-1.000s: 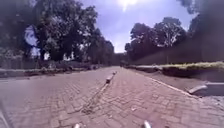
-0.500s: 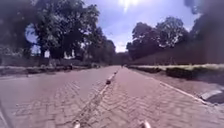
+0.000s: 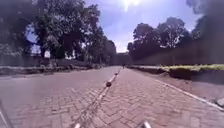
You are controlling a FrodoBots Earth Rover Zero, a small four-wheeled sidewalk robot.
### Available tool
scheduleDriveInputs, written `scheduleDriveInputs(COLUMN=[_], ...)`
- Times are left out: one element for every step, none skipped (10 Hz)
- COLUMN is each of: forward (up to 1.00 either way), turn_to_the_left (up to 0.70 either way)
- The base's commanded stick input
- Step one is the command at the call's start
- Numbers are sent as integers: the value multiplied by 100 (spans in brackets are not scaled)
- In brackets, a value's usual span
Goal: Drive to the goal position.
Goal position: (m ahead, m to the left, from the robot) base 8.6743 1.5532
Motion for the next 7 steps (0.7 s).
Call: scheduleDriveInputs(forward=[70, 70, 70, 70, 70, 70, 70], turn_to_the_left=[0, 0, 0, 0, 0, -10, -27])
